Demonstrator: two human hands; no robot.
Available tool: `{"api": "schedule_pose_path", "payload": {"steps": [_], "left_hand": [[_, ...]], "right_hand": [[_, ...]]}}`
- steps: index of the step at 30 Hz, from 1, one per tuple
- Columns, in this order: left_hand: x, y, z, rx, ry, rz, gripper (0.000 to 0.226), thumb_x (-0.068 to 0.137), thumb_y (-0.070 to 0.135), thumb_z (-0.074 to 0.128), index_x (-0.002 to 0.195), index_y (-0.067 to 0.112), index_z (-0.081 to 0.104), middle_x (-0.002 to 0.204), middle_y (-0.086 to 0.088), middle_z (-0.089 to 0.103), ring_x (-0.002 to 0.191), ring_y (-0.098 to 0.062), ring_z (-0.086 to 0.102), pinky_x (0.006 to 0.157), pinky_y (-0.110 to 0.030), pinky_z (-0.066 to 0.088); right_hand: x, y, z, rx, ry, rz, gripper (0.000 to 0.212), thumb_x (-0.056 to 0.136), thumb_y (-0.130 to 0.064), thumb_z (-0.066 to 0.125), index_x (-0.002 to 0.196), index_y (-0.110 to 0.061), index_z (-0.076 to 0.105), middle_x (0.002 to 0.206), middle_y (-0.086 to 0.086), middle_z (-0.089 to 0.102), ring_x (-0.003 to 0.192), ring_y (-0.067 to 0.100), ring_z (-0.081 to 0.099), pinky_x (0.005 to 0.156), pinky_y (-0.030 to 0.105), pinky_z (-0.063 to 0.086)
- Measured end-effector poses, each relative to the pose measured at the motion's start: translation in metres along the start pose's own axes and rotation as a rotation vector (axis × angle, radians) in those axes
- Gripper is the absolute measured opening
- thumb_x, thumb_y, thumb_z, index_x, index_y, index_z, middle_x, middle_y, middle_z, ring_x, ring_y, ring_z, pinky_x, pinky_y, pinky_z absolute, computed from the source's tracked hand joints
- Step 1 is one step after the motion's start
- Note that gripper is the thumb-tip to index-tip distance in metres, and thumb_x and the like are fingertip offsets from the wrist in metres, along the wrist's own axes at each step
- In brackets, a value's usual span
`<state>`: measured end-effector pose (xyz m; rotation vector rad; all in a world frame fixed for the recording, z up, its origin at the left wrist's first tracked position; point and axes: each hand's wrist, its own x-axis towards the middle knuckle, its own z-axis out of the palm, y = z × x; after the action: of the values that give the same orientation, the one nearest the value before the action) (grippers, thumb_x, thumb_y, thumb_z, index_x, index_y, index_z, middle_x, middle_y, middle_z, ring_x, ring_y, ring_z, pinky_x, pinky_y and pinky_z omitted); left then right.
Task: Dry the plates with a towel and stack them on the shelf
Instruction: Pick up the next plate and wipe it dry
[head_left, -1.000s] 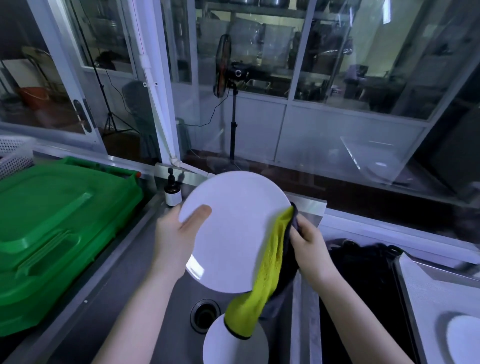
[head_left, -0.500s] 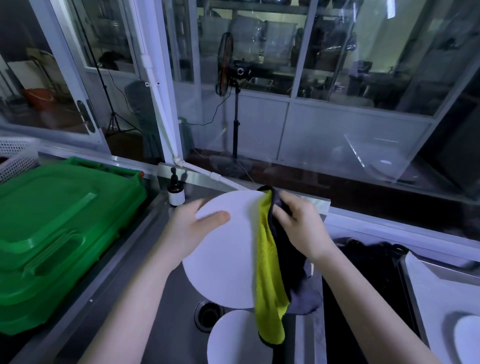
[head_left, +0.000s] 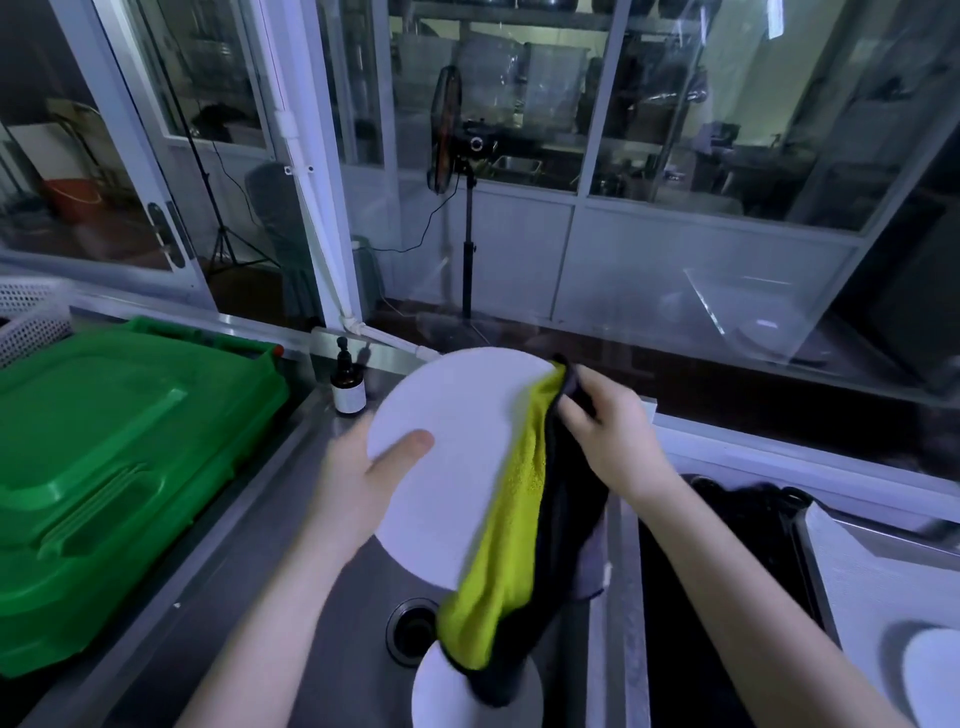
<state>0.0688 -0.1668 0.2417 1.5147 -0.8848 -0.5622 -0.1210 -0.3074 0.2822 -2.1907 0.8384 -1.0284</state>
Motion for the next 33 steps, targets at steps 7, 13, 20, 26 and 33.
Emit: {"api": "schedule_pose_path", "payload": {"steps": [7, 13, 20, 26, 33], "left_hand": [[0.002, 0.024, 0.003, 0.201, -0.137, 0.150, 0.051, 0.075, 0.042, 0.069, 0.089, -0.007, 0.063, 0.083, -0.026, 0.062, 0.070, -0.014, 0.049, 0.064, -0.033, 0.035], [-0.004, 0.018, 0.005, -0.163, 0.162, -0.062, 0.010, 0.072, 0.035, 0.071, 0.082, 0.034, 0.074, 0.081, 0.008, 0.075, 0.071, -0.007, 0.067, 0.069, -0.035, 0.053], [0.017, 0.023, -0.011, 0.054, -0.116, 0.024, 0.014, 0.087, 0.031, 0.075, 0.089, 0.044, 0.072, 0.090, 0.016, 0.077, 0.081, -0.005, 0.073, 0.068, -0.029, 0.053], [0.030, 0.031, -0.002, 0.495, -0.355, 0.216, 0.028, 0.079, 0.042, 0.082, 0.086, 0.019, 0.067, 0.072, 0.013, 0.059, 0.067, -0.004, 0.051, 0.062, -0.024, 0.036], [-0.018, -0.006, 0.017, -0.250, 0.188, -0.085, 0.021, 0.079, 0.048, 0.070, 0.095, 0.035, 0.074, 0.096, 0.017, 0.077, 0.089, -0.002, 0.071, 0.071, -0.022, 0.053]], "right_hand": [[0.013, -0.012, 0.004, -0.128, -0.197, -0.274, 0.023, 0.084, -0.015, 0.064, 0.069, -0.018, 0.047, 0.061, -0.008, 0.045, 0.061, 0.002, 0.039, 0.062, 0.017, 0.035], [-0.039, 0.035, 0.020, 0.528, 0.062, 0.308, 0.017, 0.094, -0.015, 0.055, 0.084, -0.002, 0.058, 0.079, 0.008, 0.061, 0.083, 0.014, 0.051, 0.077, 0.037, 0.041], [-0.025, 0.021, 0.006, 0.370, 0.015, 0.218, 0.026, 0.093, -0.010, 0.057, 0.068, -0.016, 0.054, 0.065, -0.013, 0.053, 0.069, 0.000, 0.045, 0.063, 0.021, 0.039], [-0.002, -0.015, 0.014, -0.137, -0.165, -0.201, 0.036, 0.086, -0.006, 0.065, 0.069, -0.027, 0.040, 0.062, -0.013, 0.044, 0.063, 0.005, 0.040, 0.059, 0.022, 0.028], [-0.032, 0.011, 0.020, 0.394, 0.327, 0.236, 0.036, 0.095, -0.001, 0.054, 0.066, -0.020, 0.044, 0.062, -0.005, 0.041, 0.063, 0.003, 0.035, 0.059, 0.027, 0.032]]}}
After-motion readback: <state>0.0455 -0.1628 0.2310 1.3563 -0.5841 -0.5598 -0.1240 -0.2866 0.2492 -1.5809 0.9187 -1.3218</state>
